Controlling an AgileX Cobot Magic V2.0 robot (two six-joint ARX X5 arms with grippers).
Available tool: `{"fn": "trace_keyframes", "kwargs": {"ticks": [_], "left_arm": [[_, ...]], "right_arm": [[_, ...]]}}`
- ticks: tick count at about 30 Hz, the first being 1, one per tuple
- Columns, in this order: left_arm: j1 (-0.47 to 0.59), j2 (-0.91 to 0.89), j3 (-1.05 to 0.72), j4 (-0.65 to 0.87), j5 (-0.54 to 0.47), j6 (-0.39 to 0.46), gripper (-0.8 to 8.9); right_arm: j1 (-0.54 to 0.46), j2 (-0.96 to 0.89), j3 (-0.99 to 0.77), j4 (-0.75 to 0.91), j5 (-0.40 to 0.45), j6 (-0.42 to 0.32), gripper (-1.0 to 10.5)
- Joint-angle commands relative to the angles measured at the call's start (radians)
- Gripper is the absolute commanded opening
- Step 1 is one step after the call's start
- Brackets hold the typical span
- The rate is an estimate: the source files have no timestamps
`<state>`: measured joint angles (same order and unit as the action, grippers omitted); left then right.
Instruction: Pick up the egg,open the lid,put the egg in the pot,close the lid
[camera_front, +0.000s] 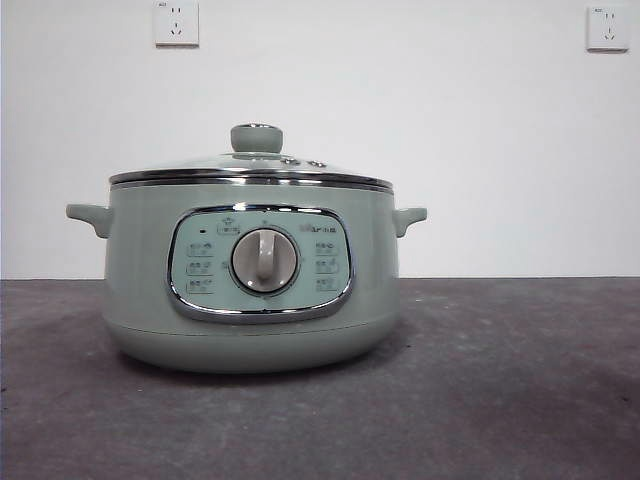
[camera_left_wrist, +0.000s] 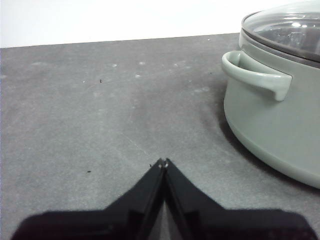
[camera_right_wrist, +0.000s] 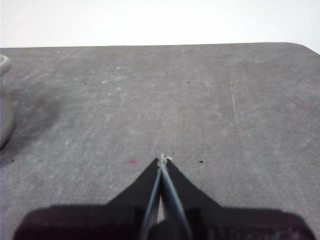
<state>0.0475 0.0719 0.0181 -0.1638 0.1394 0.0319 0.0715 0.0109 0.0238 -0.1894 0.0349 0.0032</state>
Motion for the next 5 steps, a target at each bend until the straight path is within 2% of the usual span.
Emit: {"fn": "trace_keyframes", "kwargs": {"ticks": [1,5], "left_arm": [[0.003,0.0,-0.01,0.005,-0.002,-0.01,-0.04],[0.003,0.0,-0.01,0.005,-0.003,-0.01,-0.04]], "right_arm": [[-0.001,-0.002,-0.01,0.006,-0.001,0.004,0.0],[-0.001,-0.002,-0.01,0.006,-0.001,0.004,0.0]]}}
